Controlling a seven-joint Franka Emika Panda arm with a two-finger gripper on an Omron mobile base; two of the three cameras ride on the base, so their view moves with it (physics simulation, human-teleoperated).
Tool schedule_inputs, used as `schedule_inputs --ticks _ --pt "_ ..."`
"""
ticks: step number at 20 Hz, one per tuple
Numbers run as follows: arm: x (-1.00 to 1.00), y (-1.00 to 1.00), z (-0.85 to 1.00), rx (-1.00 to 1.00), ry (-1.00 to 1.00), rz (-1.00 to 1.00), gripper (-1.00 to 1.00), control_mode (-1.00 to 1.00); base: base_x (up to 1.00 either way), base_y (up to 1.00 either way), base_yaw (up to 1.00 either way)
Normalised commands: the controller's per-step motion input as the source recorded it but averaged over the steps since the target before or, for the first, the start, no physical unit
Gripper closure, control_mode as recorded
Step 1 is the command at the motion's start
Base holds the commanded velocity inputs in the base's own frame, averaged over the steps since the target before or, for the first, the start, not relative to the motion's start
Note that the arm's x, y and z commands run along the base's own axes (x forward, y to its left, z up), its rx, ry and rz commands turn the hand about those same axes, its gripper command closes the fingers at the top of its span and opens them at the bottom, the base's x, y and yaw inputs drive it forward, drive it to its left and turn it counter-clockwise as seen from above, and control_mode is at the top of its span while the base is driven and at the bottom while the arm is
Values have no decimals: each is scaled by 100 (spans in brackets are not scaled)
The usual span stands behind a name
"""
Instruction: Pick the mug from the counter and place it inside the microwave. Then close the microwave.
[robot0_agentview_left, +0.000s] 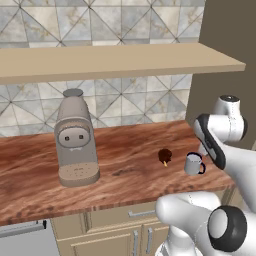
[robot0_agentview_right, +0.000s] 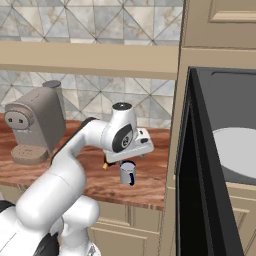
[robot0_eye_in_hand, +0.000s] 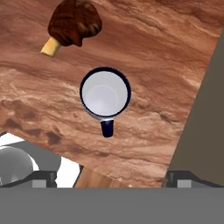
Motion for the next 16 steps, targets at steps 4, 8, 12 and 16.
schedule_inputs --ticks 4,8,12,16 --pt "29 -4 -4 3 0 -1 -100 -100 0 0 0" --pt "33 0 -9 0 1 -12 -100 -100 0 0 0" --pt "30 0 -19 0 0 -16 -100 -100 0 0 0" --pt "1 0 -30 0 0 -15 -100 -100 0 0 0"
